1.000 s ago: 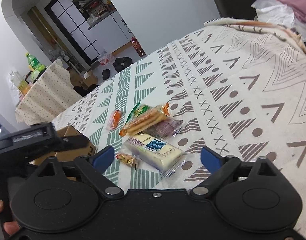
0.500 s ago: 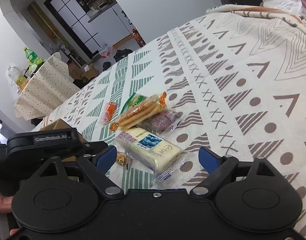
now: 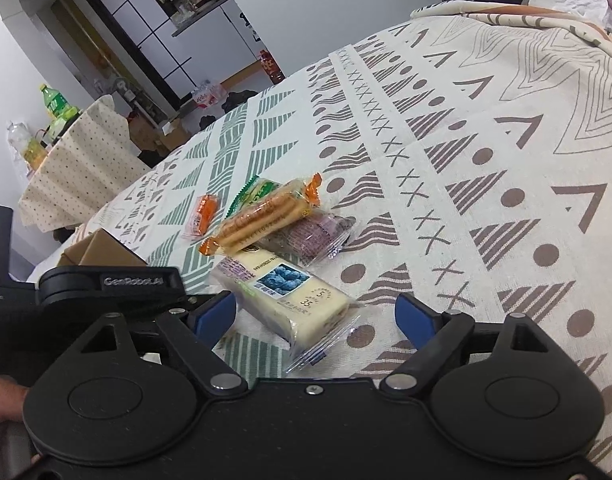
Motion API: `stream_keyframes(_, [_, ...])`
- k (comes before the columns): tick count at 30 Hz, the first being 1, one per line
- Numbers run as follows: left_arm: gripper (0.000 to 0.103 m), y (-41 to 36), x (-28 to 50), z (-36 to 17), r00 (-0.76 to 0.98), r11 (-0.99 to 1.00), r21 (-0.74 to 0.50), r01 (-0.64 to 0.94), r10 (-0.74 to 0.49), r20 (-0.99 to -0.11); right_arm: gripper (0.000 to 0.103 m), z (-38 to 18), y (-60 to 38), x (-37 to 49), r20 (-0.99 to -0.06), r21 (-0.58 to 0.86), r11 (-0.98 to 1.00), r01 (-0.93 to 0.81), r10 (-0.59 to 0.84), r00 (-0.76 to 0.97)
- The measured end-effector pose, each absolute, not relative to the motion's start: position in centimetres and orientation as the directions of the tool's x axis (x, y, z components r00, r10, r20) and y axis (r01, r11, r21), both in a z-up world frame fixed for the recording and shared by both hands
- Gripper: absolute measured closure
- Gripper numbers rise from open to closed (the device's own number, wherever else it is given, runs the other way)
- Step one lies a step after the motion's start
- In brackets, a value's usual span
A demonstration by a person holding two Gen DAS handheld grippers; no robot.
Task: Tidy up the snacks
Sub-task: 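Move both tools back over the snack pile toward the peanut packet and white bar, then grasp the peanut packet with the left tool while the right tool grasps the white blueberry bar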
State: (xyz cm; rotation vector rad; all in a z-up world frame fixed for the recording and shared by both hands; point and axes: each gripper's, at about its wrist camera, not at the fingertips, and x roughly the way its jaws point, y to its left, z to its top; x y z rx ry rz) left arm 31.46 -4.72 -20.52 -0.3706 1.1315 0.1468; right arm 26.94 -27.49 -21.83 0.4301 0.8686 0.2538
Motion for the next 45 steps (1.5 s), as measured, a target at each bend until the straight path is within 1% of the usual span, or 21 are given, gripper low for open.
stream_keyframes(6, [0.046,-4.4,31.0,-20.4,0.429,0.933,-0.194,-0.304,-0.048,-0.902,0.016,-21.7,-26.5,27.7,-0.672,0.439,0.895,-0.076,0.383,0.634])
stream_keyframes(9, [0.049,-4.4,31.1,-20.6,0.441,0.936,-0.189,-0.297,-0.042,-0.897,0.016,-21.8,-26.0,28.0,-0.669,0.425,0.899,-0.102,0.388,0.634])
stream_keyframes(14, [0.06,-4.2,30.9,-20.7,0.456,0.932,-0.19,-0.31,-0.029,-0.889,0.019,-22.2,-25.8,28.6,-0.663,0.429,0.897,-0.107,0.393,0.638])
stream_keyframes(16, [0.067,-4.0,30.8,-20.7,0.454,0.929,-0.198,-0.311,-0.038,-0.89,0.019,-22.4,-25.6,28.7,-0.66,0.431,0.895,-0.116,0.4,0.636])
stream_keyframes(18, [0.068,-4.0,30.8,-20.7,0.449,0.933,-0.193,-0.305,-0.038,-0.893,0.021,-22.5,-25.1,28.9,-0.662,0.426,0.895,-0.133,0.408,0.629])
stream_keyframes(21, [0.068,-4.0,30.6,-20.7,0.437,0.936,-0.194,-0.294,-0.049,-0.898,0.027,-22.7,-24.4,28.8,-0.685,0.401,0.904,-0.15,0.405,0.606])
stream_keyframes(23, [0.068,-4.0,30.4,-20.6,0.426,0.939,-0.192,-0.286,-0.055,-0.903,0.038,-22.7,-24.2,28.5,-0.7,0.379,0.911,-0.161,0.396,0.594])
stream_keyframes(25, [0.068,-4.0,30.1,-20.6,0.418,0.938,-0.192,-0.287,-0.058,-0.907,0.045,-22.5,-24.1,28.0,-0.713,0.367,0.913,-0.176,0.398,0.577])
stream_keyframes(29, [0.065,-4.1,29.4,-20.5,0.4,0.944,-0.182,-0.275,-0.059,-0.914,0.055,-22.2,-23.5,26.8,-0.734,0.337,0.919,-0.202,0.391,0.555])
stream_keyframes(32, [0.063,-4.0,29.2,-20.3,0.384,0.944,-0.182,-0.276,-0.065,-0.921,0.056,-22.0,-23.2,26.2,-0.747,0.325,0.921,-0.213,0.389,0.539])
stream_keyframes(35, [0.057,-3.7,28.8,-20.2,0.373,0.943,-0.175,-0.282,-0.06,-0.926,0.056,-21.7,-22.9,25.8,-0.762,0.326,0.919,-0.223,0.395,0.513])
stream_keyframes(37, [0.053,-3.4,28.4,-20.1,0.369,0.94,-0.174,-0.294,-0.056,-0.928,0.055,-21.5,-22.9,25.4,-0.759,0.34,0.913,-0.227,0.408,0.507])
stream_keyframes(39, [0.051,-3.1,28.1,-20.0,0.36,0.937,-0.17,-0.304,-0.052,-0.932,0.054,-21.2,-22.8,25.2,-0.753,0.345,0.91,-0.232,0.415,0.511])
stream_keyframes(43, [0.047,-2.9,27.7,-19.8,0.352,0.94,-0.149,-0.307,-0.034,-0.935,0.048,-20.9,-22.9,25.2,-0.745,0.331,0.917,-0.224,0.399,0.534])
stream_keyframes(45, [0.046,-2.8,27.6,-19.8,0.346,0.941,-0.145,-0.305,-0.033,-0.938,0.048,-21.1,-22.8,25.5,-0.749,0.321,0.922,-0.216,0.387,0.538])
